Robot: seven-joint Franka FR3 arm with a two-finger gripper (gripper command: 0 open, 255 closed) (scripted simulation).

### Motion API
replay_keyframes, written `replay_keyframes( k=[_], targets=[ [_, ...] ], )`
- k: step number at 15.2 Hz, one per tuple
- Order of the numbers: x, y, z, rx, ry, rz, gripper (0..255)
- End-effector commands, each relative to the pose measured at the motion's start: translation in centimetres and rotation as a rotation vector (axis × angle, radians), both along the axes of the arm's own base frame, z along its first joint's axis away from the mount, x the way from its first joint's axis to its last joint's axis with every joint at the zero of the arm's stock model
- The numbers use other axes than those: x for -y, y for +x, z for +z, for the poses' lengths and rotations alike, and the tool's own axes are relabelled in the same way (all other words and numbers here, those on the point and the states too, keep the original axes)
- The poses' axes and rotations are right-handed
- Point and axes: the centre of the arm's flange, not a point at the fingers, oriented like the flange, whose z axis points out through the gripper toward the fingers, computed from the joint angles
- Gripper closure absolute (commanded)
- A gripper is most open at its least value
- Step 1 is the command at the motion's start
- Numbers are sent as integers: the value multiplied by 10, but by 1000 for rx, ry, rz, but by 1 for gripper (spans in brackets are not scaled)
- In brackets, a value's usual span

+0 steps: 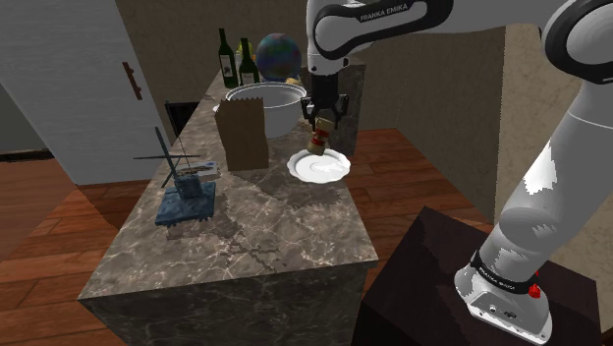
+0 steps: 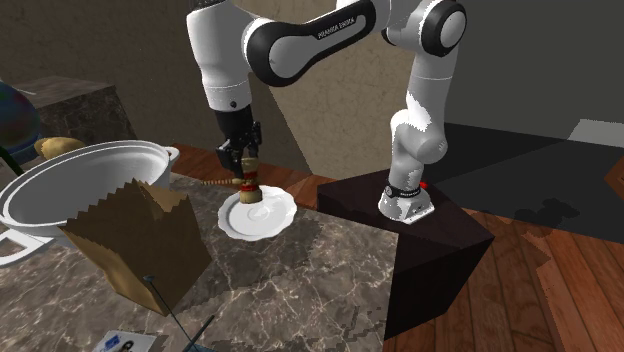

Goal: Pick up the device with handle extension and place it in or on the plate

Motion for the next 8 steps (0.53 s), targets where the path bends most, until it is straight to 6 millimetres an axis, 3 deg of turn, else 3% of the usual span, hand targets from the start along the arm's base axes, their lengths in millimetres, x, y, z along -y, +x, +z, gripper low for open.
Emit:
replay_keyframes(
  k=[1, 6, 8],
  targets=[
    [0, 0, 0, 0, 0, 0, 0],
    [0, 0, 0, 0, 0, 0, 0],
    [0, 1, 27, 0, 0, 0, 0]
  ],
)
